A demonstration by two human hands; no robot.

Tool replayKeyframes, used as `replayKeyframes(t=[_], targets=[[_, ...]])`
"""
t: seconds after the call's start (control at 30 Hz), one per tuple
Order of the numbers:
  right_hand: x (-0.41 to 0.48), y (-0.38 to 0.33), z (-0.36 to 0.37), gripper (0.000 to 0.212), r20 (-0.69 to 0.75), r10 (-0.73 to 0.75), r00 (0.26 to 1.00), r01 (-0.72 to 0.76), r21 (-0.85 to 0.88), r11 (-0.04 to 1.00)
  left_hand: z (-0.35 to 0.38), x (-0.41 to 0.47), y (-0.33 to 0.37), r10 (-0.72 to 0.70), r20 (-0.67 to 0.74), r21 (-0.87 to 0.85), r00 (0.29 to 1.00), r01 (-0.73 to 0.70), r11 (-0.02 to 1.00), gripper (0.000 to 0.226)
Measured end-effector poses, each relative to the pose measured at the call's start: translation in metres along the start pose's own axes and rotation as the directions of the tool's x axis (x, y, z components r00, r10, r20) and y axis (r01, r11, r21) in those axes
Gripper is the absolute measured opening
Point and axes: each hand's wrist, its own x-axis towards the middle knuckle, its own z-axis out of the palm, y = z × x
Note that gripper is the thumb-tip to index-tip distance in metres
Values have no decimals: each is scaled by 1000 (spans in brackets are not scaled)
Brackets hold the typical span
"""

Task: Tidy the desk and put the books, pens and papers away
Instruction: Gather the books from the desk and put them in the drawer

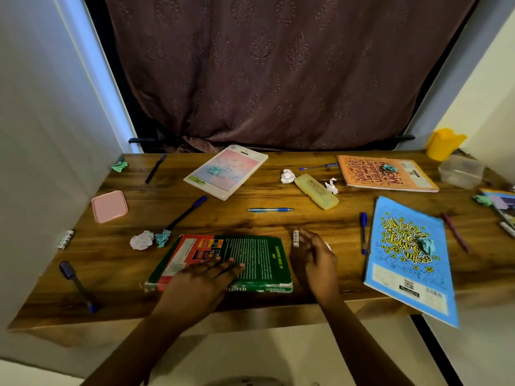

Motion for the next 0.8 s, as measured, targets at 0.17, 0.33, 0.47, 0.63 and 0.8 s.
replayKeyframes(t=[0.17, 0.33, 0.47, 0.63, 0.8], targets=[[-26, -27, 15, 42, 130, 225, 966, -257, 365, 895, -47, 20, -14, -52, -56, -58, 997, 49, 997, 40], [-26, -51, 34, 55, 329, 247, 912, -402, 589, 700, -91, 44, -32, -533, 13, -598, 846, 434, 674, 8], [-28, -58, 45, 45, 408, 210, 888, -440, 625, 645, -77, 48, -40, -748, 477, -841, 462, 488, -234, 9], [-30, -59, 45, 42, 431, 345, 834, -523, 421, 741, -25, 25, -24, -685, 643, -748, 343, 476, -463, 15], [-46, -54, 49, 43, 374, 346, 861, -433, 178, 884, 27, 1, -4, -743, 472, -638, 475, 765, 85, 53]])
